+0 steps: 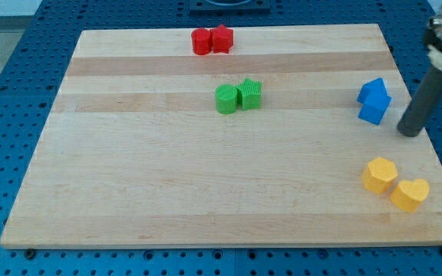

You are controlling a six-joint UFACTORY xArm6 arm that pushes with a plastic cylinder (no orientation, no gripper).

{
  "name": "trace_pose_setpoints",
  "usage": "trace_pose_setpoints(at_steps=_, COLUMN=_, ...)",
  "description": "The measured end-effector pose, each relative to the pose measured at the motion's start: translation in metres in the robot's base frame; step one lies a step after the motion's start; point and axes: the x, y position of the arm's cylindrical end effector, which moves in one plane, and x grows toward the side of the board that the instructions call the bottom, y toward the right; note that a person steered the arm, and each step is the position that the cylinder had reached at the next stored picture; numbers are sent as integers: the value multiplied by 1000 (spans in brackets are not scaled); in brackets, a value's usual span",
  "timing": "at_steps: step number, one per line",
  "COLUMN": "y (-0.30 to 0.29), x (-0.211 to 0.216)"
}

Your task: Separate blue triangle and blue cube

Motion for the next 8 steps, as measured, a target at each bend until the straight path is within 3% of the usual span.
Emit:
trace_pose_setpoints(at_steps=2, y=5, x=-62)
trace_pose_setpoints(at_steps=8, y=-121, x=-64)
